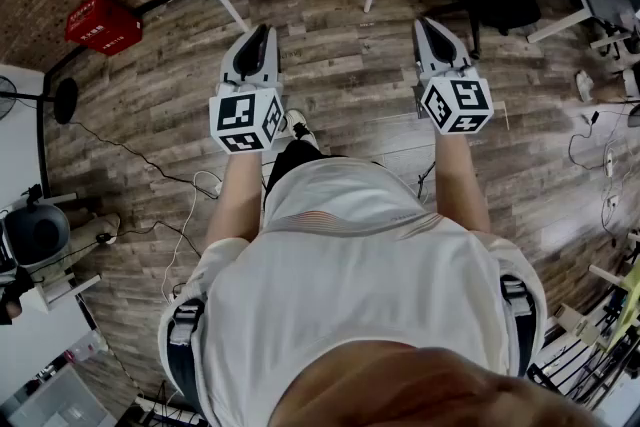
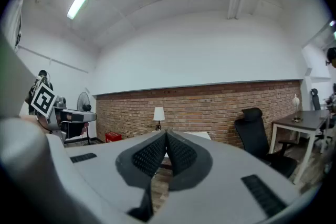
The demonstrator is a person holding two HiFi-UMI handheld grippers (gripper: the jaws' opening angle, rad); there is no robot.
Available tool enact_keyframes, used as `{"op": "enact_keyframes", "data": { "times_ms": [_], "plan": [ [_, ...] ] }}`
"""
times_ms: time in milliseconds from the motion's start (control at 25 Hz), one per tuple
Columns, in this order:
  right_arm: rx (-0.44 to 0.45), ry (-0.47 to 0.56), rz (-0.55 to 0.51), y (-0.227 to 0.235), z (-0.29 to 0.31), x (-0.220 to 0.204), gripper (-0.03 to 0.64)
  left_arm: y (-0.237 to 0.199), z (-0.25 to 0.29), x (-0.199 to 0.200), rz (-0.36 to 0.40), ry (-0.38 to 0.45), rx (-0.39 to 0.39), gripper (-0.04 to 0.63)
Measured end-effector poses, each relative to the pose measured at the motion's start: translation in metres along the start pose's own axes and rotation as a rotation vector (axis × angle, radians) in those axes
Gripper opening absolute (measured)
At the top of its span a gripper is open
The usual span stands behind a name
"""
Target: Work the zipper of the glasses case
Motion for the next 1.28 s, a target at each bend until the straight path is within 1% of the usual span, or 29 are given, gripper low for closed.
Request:
{"op": "enact_keyframes", "data": {
  "times_ms": [280, 600, 800, 1000, 1160, 1280],
  "plan": [
    [0.008, -0.010, -0.005, -0.003, 0.006, -0.003, 0.052, -0.005, 0.001, -0.003, -0.013, -0.008, -0.001, 0.043],
    [0.000, -0.010, -0.018, 0.000, 0.024, -0.004, 0.052, -0.016, 0.019, -0.005, -0.012, -0.014, -0.010, 0.043],
    [-0.018, -0.024, -0.018, 0.004, 0.047, -0.010, 0.052, -0.033, 0.039, -0.012, -0.024, -0.023, -0.021, 0.043],
    [-0.019, -0.020, -0.002, 0.007, 0.090, -0.011, 0.052, -0.066, 0.075, -0.014, -0.045, -0.020, -0.033, 0.043],
    [-0.011, -0.059, -0.017, 0.005, 0.141, -0.015, 0.052, -0.104, 0.111, -0.019, -0.072, -0.027, -0.035, 0.043],
    [-0.015, -0.065, -0.022, 0.003, 0.180, -0.012, 0.052, -0.136, 0.136, -0.017, -0.082, -0.029, -0.040, 0.043]
  ]
}}
Point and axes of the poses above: the fingertips, and each gripper's own axes: z forward along the fingers, y to its right, x out of its top, the point moved 1 cm from there along -z, backward along the fingers, and after that the axes turned 5 degrees about y, right-handed, at the moved point
